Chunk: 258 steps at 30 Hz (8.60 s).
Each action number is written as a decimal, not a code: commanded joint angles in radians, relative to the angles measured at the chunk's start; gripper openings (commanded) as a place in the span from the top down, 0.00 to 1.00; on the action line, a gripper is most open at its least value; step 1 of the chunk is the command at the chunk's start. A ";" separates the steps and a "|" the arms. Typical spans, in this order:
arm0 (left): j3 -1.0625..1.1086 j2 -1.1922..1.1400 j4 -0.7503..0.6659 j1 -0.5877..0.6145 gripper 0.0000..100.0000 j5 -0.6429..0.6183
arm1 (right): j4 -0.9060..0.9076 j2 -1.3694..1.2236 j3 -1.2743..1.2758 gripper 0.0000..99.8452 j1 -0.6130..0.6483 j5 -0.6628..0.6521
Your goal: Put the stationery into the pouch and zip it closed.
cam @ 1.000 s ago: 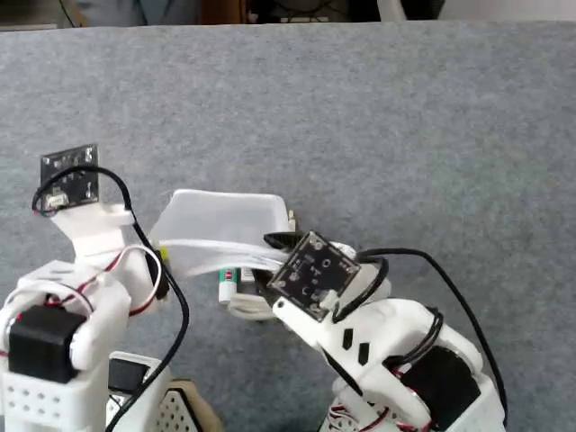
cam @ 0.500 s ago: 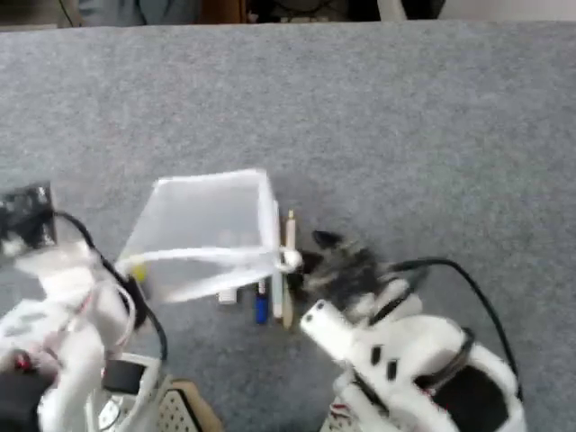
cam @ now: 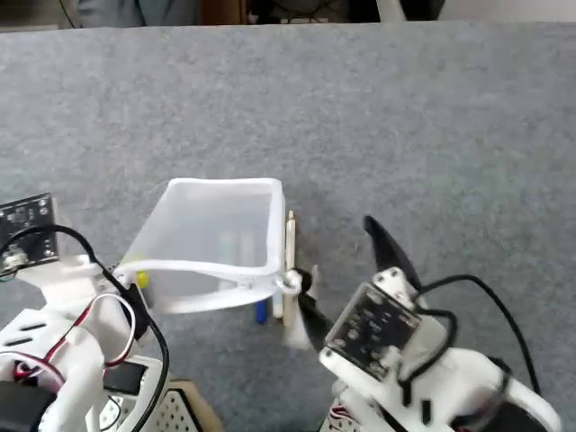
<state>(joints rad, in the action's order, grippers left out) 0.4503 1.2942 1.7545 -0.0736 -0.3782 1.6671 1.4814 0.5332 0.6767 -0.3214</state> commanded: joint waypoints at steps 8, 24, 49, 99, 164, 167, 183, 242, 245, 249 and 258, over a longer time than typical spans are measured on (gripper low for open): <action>-0.012 -0.002 0.003 0.153 0.97 -0.008 | 0.100 0.202 -0.004 0.59 -0.083 -0.049; -0.064 -0.301 0.008 0.159 0.97 -0.087 | -0.302 0.243 0.490 0.59 -0.766 -0.043; -0.059 -0.347 0.011 0.271 0.97 -0.048 | -0.494 0.320 0.832 0.61 -0.422 0.023; -0.070 -0.631 0.012 0.318 0.97 -0.031 | -0.921 -0.441 0.645 0.72 -0.221 0.493; -0.062 -0.888 0.009 0.400 0.97 0.138 | -0.816 -1.744 -0.145 0.73 -0.298 0.669; -0.062 -0.888 0.009 0.400 0.97 0.138 | -0.816 -1.745 -0.145 0.80 -0.301 0.666; -0.062 -0.887 0.009 0.400 0.97 0.138 | -0.717 -1.745 -0.170 0.98 -0.298 0.661; -0.062 -0.887 0.009 0.392 0.97 0.141 | -0.523 -1.791 -0.278 0.99 -0.290 0.523; -0.059 -0.887 0.009 0.397 0.97 0.143 | -0.502 -1.679 -0.282 0.99 -0.292 0.511; -0.053 -0.887 0.009 0.400 0.97 0.144 | -0.470 -1.449 -0.282 0.99 -0.290 0.451; -0.051 -0.887 0.009 0.400 0.97 0.140 | -0.543 -0.825 -0.282 0.99 -0.190 0.330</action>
<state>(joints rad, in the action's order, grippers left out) 0.2969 0.5224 1.7515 0.2977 -0.2386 1.1638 0.4442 0.2693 0.4127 0.0391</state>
